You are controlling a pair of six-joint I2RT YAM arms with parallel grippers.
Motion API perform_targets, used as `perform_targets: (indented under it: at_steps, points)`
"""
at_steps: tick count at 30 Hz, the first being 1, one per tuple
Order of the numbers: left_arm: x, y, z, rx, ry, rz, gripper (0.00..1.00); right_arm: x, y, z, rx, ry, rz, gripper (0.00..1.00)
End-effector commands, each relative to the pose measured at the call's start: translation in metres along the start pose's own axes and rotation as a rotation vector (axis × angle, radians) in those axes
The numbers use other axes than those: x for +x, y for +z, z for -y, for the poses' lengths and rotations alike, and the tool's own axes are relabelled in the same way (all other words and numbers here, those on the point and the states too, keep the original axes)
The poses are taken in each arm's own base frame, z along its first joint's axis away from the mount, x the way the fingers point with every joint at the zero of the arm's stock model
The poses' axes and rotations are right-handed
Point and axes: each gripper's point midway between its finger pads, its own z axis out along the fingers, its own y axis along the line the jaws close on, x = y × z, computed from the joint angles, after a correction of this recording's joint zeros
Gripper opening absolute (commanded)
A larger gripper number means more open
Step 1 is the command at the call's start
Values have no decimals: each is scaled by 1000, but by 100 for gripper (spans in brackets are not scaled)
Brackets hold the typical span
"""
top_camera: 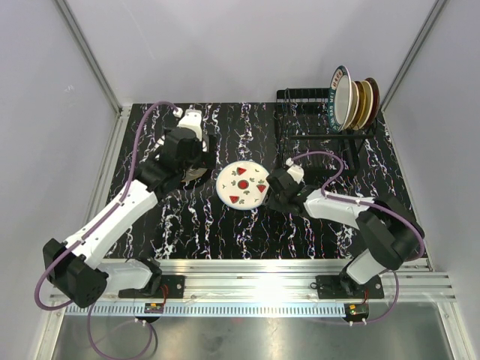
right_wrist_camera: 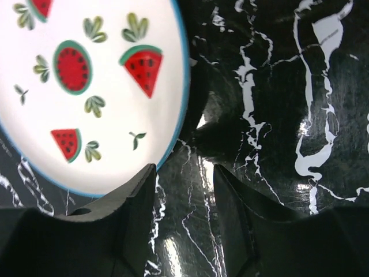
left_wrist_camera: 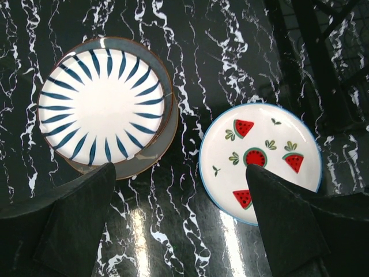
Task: Load the plates into the dish rack
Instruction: Grab a plate with the right arm
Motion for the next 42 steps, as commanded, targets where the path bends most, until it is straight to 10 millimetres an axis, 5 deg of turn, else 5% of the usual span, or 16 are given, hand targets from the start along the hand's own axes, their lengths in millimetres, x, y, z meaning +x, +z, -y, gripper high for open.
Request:
perform_targets:
  at_steps: [1, 10, 16, 22, 26, 33, 42]
  points:
    - [-5, -5, -6, -14, 1, 54, 99, -22, 8, -13, 0, 127, 93, 52]
    - [-11, -20, -10, -3, -20, 105, 99, -13, 36, -11, -3, 258, 113, 50]
    - [-13, -23, -12, -8, -21, 113, 99, -1, 47, 2, 49, 284, 93, 34]
    - [-9, -20, -7, 8, -20, 98, 99, -2, 34, 14, 83, 296, 105, 1]
    - [-2, -14, 2, 47, -20, 68, 99, -20, 5, 13, 52, 291, 159, 0]
    - [31, 8, 47, 249, -17, -78, 97, -16, -34, 24, 4, 243, 141, 0]
    - [125, 42, 96, 351, 75, -431, 77, -23, -72, 53, 10, 237, 216, 0]
